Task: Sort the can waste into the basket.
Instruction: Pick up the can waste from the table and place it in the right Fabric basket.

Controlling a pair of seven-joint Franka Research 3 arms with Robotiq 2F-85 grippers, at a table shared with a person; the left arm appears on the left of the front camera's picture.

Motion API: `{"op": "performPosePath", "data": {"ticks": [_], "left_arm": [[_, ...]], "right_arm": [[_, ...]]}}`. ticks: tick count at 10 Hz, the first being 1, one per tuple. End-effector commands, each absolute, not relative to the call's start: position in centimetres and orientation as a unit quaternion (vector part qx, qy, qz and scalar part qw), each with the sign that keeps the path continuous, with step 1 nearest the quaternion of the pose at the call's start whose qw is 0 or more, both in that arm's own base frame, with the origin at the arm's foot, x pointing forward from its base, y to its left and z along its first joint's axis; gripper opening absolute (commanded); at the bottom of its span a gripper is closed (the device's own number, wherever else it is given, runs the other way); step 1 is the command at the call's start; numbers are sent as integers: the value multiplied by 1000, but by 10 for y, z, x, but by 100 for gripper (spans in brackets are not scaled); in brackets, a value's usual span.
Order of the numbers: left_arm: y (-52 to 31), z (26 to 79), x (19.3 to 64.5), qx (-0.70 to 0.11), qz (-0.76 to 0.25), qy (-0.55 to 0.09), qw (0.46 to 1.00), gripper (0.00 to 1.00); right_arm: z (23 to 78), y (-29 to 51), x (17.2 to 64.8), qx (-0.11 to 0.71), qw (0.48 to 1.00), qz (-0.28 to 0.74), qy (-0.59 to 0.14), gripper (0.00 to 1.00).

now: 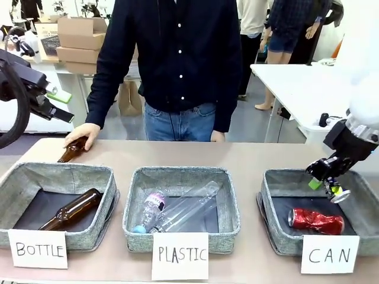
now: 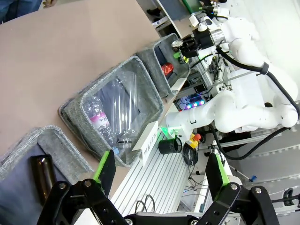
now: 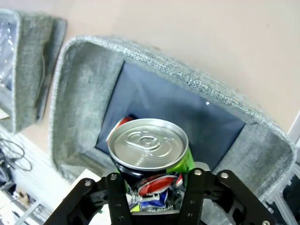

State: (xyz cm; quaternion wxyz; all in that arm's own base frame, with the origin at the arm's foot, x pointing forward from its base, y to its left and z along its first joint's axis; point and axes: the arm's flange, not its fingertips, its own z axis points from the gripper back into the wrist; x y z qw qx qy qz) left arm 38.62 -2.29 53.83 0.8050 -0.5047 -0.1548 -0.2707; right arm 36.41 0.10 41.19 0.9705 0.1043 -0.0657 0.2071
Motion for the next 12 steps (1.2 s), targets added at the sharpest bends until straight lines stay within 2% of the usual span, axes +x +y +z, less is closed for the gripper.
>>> {"op": "performPosePath", "data": {"ticks": [1, 2, 3, 7, 8, 9, 10, 12], "left_arm": [[-21, 539, 385, -500, -280, -155, 805, 100], [-21, 539, 385, -500, -280, -155, 805, 100], [-21, 539, 385, -500, -280, -155, 805, 100], [-21, 539, 385, -500, -280, -155, 805, 100], [-21, 539, 385, -500, -280, -155, 805, 100], [-21, 539, 385, -500, -280, -155, 805, 100], [-21, 539, 385, -500, -280, -155, 805, 100], [-21, 539, 385, -500, -280, -155, 805, 100]], "right_arm": [[411, -2, 367, 129, 964, 222, -73, 88], [411, -3, 367, 130, 964, 222, -73, 98], [411, -2, 368, 132, 963, 223, -71, 100], [412, 0, 371, 151, 962, 218, -70, 100], [419, 1, 370, 225, 951, 191, -92, 100], [436, 3, 369, 406, 902, 85, -117, 100], [447, -5, 363, 522, 841, 76, -117, 100], [451, -27, 344, 665, 727, 90, -144, 100]]}}
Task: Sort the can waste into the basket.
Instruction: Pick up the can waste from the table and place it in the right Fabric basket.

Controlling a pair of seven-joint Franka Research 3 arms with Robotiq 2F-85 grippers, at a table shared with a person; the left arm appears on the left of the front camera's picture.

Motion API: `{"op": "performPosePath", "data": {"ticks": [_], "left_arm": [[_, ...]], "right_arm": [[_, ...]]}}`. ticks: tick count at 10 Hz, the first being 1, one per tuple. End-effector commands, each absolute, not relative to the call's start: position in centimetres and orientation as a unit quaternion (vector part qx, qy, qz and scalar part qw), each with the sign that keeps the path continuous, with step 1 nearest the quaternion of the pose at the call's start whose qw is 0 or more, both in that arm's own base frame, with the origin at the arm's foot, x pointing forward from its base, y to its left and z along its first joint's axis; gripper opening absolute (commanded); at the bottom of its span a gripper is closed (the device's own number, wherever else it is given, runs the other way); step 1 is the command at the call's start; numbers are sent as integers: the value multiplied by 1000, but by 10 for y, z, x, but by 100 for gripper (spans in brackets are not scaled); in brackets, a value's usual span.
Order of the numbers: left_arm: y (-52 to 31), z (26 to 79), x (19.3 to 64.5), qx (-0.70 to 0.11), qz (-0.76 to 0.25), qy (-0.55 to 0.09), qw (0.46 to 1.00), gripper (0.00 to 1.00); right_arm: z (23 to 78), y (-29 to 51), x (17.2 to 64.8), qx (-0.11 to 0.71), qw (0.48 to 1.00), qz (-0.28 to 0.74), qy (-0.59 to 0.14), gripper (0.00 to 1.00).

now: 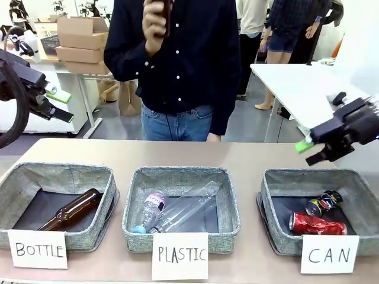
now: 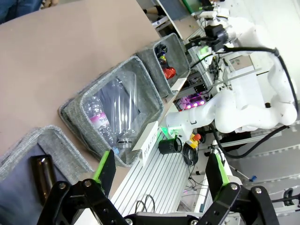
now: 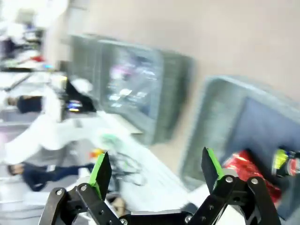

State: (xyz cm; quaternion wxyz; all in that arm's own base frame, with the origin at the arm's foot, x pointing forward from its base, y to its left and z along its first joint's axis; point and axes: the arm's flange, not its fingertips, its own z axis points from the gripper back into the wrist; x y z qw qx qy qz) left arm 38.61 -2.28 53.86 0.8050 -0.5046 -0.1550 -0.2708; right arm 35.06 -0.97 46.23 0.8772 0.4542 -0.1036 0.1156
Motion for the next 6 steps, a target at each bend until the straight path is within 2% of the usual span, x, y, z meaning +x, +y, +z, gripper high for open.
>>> {"op": "performPosePath", "data": {"ticks": [1, 2, 3, 4, 6], "left_arm": [[-21, 539, 385, -500, -280, -155, 805, 100], [-21, 539, 385, -500, -280, -155, 805, 100], [-21, 539, 385, -500, -280, -155, 805, 100], [-21, 539, 385, -500, -280, -155, 805, 100], [-21, 539, 385, -500, -280, -155, 805, 100]], "right_arm": [[449, -41, 333, 714, 672, 80, -180, 100], [444, -56, 326, 745, 634, 74, -195, 100], [441, -66, 327, 752, 623, 53, -209, 100], [466, -41, 331, 589, 789, 87, -149, 100], [466, -41, 331, 589, 789, 87, -149, 100]]}}
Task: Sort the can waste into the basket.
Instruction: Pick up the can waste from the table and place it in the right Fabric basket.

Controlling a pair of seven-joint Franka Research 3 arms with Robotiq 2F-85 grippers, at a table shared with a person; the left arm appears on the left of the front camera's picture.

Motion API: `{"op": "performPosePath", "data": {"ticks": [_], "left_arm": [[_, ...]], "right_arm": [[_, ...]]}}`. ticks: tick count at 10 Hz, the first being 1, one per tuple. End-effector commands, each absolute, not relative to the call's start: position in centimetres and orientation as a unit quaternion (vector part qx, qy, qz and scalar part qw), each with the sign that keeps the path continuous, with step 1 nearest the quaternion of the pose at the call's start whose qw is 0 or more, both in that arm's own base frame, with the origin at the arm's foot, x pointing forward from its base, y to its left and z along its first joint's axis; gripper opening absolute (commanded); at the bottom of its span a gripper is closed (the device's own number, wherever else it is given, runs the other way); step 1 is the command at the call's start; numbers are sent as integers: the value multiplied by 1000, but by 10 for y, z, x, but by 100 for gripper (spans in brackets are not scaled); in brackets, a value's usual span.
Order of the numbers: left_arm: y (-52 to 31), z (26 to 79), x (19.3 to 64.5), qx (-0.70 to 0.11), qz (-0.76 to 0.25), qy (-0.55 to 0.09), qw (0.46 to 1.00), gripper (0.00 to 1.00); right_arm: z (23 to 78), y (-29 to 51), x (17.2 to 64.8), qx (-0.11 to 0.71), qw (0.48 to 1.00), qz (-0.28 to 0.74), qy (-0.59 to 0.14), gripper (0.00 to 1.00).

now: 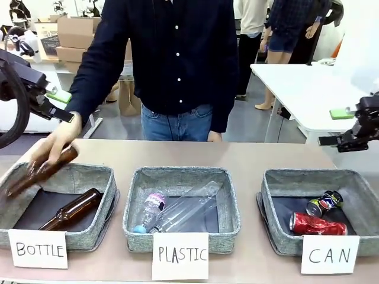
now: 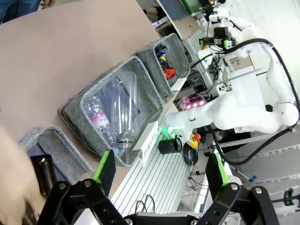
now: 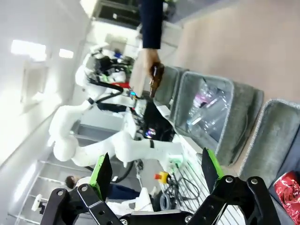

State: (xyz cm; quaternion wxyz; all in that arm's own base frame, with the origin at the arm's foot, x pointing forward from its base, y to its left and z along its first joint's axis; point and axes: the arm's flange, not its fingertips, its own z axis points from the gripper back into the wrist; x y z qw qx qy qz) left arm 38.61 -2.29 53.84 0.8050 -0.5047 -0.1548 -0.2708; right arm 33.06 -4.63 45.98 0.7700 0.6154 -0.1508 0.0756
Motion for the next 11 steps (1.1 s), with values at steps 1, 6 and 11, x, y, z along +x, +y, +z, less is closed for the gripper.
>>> {"op": "performPosePath", "data": {"ticks": [1, 6, 11], "left_arm": [[-21, 539, 385, -500, -280, -155, 805, 100], [-21, 539, 385, -500, -280, -155, 805, 100], [-21, 539, 385, -500, -280, -155, 805, 100]], "right_arm": [[466, -41, 331, 589, 789, 87, -149, 100], [466, -41, 331, 589, 789, 87, -149, 100], [466, -41, 331, 589, 789, 87, -149, 100]]}}
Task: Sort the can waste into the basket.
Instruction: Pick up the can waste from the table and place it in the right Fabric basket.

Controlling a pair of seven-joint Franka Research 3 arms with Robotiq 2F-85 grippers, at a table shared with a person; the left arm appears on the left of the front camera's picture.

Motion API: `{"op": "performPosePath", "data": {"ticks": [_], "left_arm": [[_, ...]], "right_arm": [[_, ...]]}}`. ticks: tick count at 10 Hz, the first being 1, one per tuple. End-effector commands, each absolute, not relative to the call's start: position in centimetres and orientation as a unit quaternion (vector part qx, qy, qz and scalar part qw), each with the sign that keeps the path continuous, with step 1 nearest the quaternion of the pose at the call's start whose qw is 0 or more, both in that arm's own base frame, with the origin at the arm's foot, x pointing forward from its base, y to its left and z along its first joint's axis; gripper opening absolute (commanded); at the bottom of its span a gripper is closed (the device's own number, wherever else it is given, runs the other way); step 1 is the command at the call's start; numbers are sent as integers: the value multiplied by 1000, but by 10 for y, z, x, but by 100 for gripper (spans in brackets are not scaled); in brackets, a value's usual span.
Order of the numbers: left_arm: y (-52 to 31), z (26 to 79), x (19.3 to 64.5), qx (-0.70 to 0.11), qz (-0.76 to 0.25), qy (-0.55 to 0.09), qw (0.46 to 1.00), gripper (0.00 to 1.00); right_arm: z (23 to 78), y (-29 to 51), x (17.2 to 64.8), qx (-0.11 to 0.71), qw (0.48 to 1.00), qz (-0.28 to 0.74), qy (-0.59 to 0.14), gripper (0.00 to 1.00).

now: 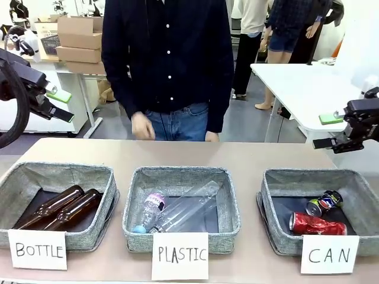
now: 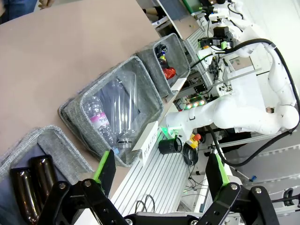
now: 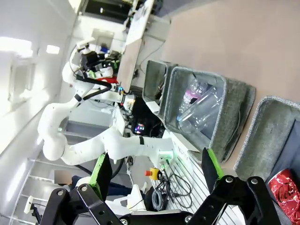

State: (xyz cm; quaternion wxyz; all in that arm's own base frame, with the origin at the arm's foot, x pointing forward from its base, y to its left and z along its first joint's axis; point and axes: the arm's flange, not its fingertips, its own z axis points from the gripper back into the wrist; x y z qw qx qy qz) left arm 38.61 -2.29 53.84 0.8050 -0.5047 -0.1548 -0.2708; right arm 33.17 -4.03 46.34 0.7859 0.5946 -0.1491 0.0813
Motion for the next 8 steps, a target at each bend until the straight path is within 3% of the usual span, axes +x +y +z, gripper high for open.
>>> {"op": "performPosePath", "data": {"ticks": [1, 8], "left_arm": [[-21, 539, 385, -500, -280, -155, 805, 100], [-21, 539, 385, -500, -280, -155, 805, 100]], "right_arm": [[466, -41, 331, 589, 789, 87, -149, 100], [466, -41, 331, 589, 789, 87, -149, 100]]}}
